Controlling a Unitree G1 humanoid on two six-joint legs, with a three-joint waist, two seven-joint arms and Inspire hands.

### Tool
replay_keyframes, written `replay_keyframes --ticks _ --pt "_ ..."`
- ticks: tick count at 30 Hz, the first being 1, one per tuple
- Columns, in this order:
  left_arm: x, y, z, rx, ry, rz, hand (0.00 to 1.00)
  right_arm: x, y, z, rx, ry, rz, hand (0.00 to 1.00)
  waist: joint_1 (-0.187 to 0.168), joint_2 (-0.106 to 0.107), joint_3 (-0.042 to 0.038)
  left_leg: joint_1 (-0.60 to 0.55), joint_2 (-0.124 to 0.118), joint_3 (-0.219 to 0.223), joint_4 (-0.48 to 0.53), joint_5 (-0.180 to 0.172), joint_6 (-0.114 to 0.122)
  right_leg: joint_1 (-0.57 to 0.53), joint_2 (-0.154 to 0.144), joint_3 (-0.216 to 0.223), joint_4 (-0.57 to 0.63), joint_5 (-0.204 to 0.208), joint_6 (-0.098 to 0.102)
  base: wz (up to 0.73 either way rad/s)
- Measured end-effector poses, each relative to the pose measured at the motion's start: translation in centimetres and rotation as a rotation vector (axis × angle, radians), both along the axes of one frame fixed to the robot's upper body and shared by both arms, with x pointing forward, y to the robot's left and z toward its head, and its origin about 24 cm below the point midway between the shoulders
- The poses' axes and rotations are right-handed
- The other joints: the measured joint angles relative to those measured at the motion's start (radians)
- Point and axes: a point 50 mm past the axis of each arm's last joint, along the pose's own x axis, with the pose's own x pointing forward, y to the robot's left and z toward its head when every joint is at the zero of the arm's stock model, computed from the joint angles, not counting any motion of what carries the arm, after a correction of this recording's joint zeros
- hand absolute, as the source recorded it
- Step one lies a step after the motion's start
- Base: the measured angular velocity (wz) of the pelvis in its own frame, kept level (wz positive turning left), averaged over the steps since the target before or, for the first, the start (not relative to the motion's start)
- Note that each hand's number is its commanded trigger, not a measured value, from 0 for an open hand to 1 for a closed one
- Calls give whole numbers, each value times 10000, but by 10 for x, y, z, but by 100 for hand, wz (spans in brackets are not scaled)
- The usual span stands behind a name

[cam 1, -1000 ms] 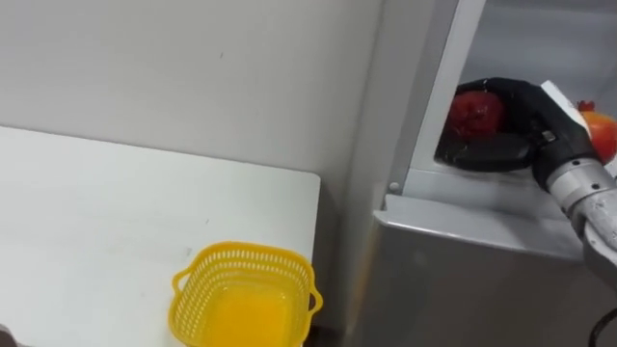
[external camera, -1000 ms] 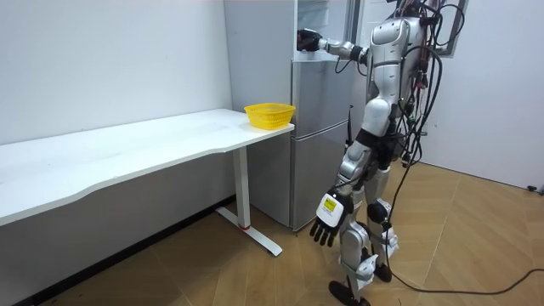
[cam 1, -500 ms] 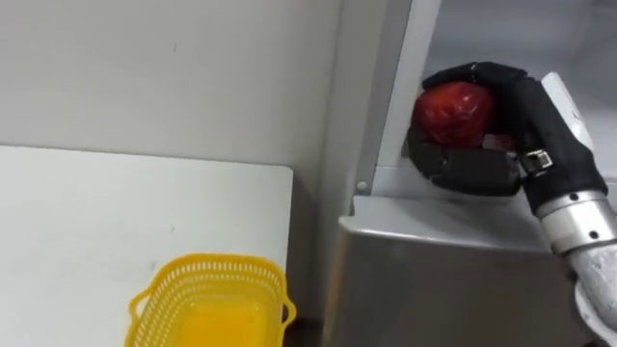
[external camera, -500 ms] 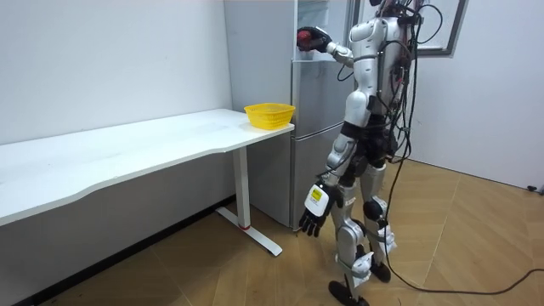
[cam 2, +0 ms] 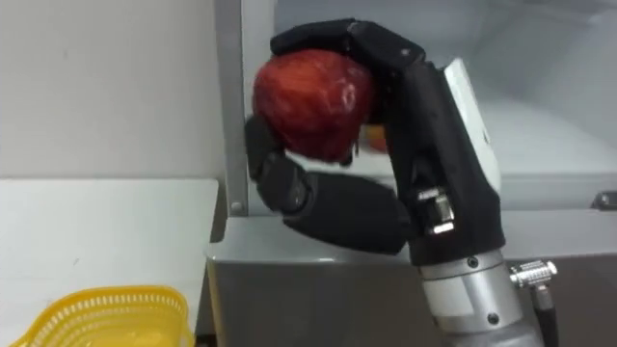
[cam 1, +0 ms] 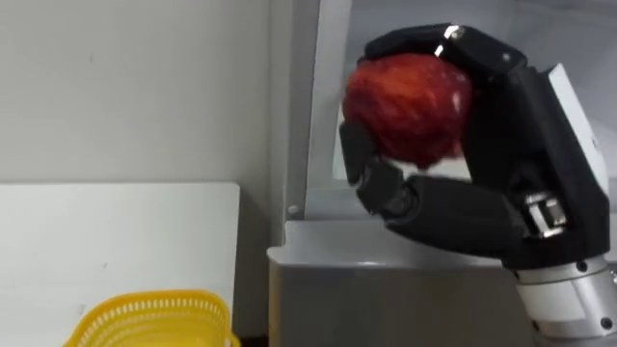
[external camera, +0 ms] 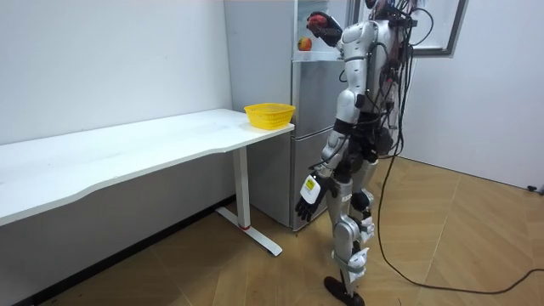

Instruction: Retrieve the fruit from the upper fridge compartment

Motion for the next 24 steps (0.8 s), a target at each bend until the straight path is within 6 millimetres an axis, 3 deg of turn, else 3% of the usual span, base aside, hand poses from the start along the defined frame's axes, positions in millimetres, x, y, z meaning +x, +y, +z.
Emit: replay_keyframes --ticks 2,4,6,15,20,24 --pt "-1 0 0 -1 38 5 0 -1 5 -2 -132 66 387 100 78 -66 2 -127 -103 40 82 14 11 -92 -46 17 88 -45 66 0" --pt "-1 0 0 -10 31 -3 0 -2 10 -2 -461 24 787 100 136 -11 12 -145 -184 30 146 -4 31 -88 -74 128 161 -189 273 6" --pt "-2 0 0 -15 67 -28 0 -5 15 -2 -529 -118 1096 100 244 -53 -15 -145 -224 31 174 -3 24 -88 -98 184 166 -156 298 0" --pt "7 -4 -1 -284 95 -577 0 -14 44 -11 -1146 -28 2858 100 551 -75 -32 -141 -271 -86 305 21 54 -54 -176 119 344 -119 173 3" --pt "10 -1 0 -156 77 -602 0 -15 57 -20 -1794 237 3382 100 715 -224 70 -153 -294 -287 299 23 60 -63 -233 -49 481 -265 175 12" --pt "16 -3 -1 -188 50 -1018 0 -8 65 -37 -2501 940 3480 100 859 -280 70 -259 -286 -360 281 20 63 -129 -253 -207 493 -325 175 8"
